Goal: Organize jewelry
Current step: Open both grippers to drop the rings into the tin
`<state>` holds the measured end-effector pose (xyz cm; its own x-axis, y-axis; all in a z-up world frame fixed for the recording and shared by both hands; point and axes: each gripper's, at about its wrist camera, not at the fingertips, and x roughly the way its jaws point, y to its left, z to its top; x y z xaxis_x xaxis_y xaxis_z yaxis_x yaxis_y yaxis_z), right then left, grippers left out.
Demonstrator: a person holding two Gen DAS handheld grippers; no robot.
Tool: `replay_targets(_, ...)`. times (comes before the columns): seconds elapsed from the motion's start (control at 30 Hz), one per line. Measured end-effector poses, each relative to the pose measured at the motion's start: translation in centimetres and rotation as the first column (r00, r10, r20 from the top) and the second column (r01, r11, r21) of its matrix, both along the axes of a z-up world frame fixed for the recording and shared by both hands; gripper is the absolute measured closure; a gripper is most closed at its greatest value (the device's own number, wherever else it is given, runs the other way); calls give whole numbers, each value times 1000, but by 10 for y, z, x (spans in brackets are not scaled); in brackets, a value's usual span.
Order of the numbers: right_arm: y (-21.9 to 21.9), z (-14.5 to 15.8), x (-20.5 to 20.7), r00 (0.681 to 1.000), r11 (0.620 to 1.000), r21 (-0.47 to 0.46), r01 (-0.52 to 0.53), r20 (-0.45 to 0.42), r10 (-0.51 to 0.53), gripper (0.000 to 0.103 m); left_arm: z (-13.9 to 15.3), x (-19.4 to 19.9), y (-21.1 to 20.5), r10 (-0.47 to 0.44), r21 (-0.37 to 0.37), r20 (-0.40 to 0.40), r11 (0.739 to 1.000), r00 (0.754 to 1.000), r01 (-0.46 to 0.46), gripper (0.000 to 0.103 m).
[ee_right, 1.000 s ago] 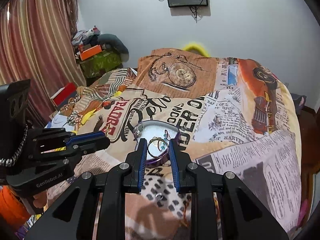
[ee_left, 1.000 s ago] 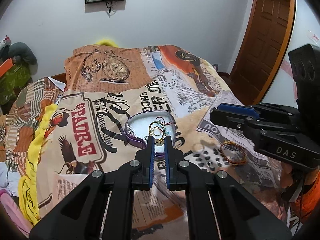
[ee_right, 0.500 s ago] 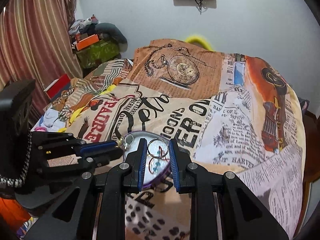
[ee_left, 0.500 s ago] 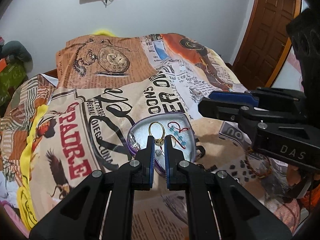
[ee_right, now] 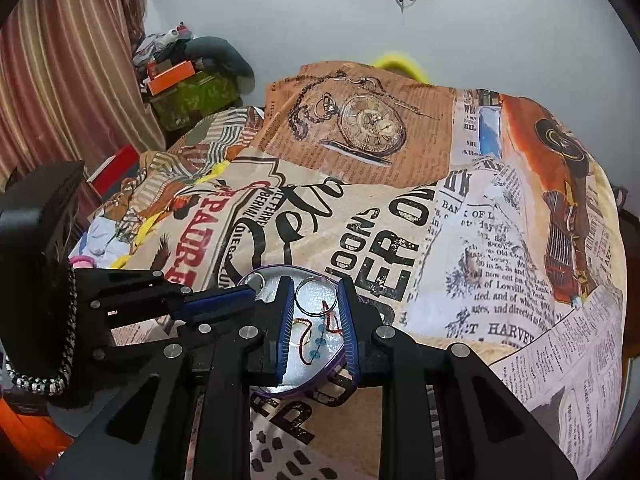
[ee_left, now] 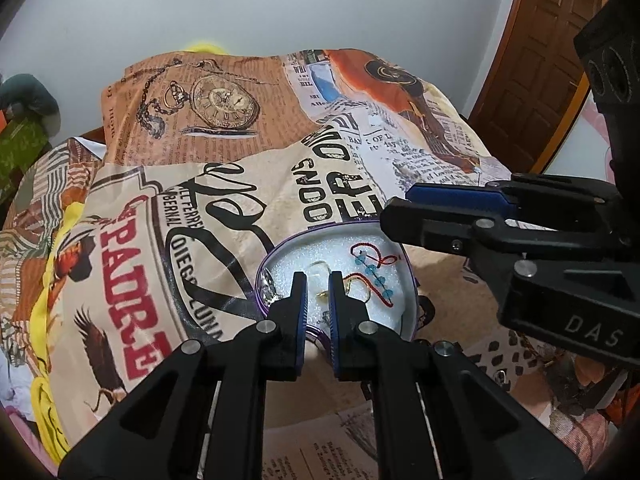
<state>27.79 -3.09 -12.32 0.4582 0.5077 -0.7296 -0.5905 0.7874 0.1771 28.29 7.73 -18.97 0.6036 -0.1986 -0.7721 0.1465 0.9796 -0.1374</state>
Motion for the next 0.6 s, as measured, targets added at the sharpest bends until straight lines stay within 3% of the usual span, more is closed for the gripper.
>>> replay_targets(0.33, 6, -1, 6, 1000, 1000, -11, -15, -25, 15, 83, 10, -7, 14, 38, -16, 11, 999, 999, -37, 94)
replay_targets(0.5, 15, -10, 11, 997, 999, -21, -34, -65, 32, 83, 15, -13, 26, 65, -1, 23, 998, 998, -65, 77)
replay_targets(0.6, 20, -17, 16, 994, 998, -24, -49, -104, 47, 83, 15, -17, 31, 70, 8, 26, 998, 997, -70, 75)
